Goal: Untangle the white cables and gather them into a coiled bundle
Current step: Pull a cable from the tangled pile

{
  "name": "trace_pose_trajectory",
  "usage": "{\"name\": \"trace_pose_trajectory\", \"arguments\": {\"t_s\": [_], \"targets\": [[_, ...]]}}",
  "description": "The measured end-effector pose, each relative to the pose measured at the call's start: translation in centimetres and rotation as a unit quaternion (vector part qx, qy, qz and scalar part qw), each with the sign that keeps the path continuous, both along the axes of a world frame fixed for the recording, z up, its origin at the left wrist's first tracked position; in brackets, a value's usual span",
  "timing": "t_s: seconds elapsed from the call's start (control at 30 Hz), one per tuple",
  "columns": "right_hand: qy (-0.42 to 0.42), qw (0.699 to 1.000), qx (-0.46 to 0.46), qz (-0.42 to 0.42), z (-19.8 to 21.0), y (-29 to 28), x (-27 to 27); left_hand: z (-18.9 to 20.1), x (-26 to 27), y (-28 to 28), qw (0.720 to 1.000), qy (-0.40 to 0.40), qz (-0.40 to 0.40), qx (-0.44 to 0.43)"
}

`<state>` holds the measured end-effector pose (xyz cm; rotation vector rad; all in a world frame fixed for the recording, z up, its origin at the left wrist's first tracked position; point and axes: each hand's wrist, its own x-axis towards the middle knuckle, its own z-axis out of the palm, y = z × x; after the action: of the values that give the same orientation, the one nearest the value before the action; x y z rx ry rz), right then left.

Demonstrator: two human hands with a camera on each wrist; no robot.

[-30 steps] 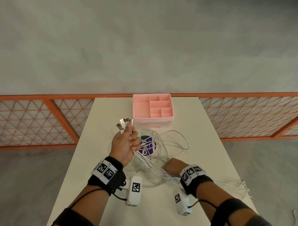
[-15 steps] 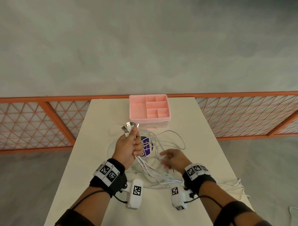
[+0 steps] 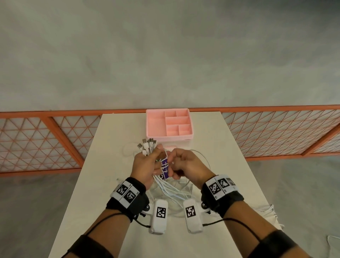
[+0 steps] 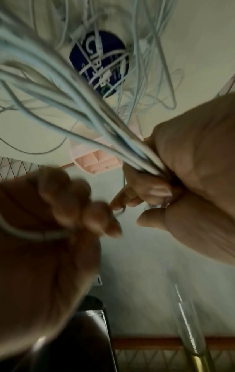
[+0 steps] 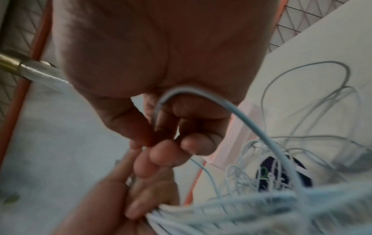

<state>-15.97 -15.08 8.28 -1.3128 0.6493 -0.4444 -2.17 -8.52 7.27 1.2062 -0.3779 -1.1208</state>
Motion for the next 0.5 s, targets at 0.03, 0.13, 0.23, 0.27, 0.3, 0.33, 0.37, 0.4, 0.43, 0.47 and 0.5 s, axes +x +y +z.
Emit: {"name": "trace_pose_trajectory", "arguments": {"t_s": [0.03,0.13,0.23,0.27,0.3,0.33,0.37,0.4,0.43,0.47,0.5], "targets": [[0.013,1.0,0.001,0.007,-0.5,0.3,0.0,0.2,0.0,-0.1,1.0,-0.017,-0.006,-0.003],[0.103,0.994,0.002,-0.036,-1.5,0.2,0.1,0.2,-0.2,0.1,0.996,-0.08,-0.037,-0.008],[0.177,0.978,0.039,-0.102,-1.9,-0.5,0.4,0.1,-0.9,0.4,0.99,-0.116,-0.083,-0.001],[0.156,0.979,0.07,-0.108,-1.7,-0.9,0.5,-0.1,-1.2,0.5,0.987,-0.129,-0.098,0.002],[0.112,0.982,0.103,-0.114,-1.3,-1.1,0.8,-0.4,-1.5,0.6,0.984,-0.143,-0.107,0.005],[0.057,0.982,0.13,-0.124,-0.7,-1.4,0.9,-0.8,-1.7,0.7,0.981,-0.155,-0.113,0.009],[0.005,0.979,0.148,-0.139,0.0,-1.8,1.1,-1.2,-1.9,0.8,0.979,-0.162,-0.119,0.012],[-0.036,0.974,0.158,-0.155,0.7,-2.3,1.2,-1.7,-2.0,0.9,0.979,-0.16,-0.123,0.02],[-0.07,0.97,0.162,-0.17,1.5,-2.8,1.2,-2.2,-2.1,1.0,0.98,-0.154,-0.124,0.03],[-0.095,0.966,0.159,-0.183,2.3,-3.3,1.2,-2.5,-2.1,1.2,0.98,-0.15,-0.124,0.043],[-0.113,0.963,0.15,-0.194,3.0,-3.8,1.2,-2.8,-2.0,1.3,0.98,-0.146,-0.123,0.054]]}}
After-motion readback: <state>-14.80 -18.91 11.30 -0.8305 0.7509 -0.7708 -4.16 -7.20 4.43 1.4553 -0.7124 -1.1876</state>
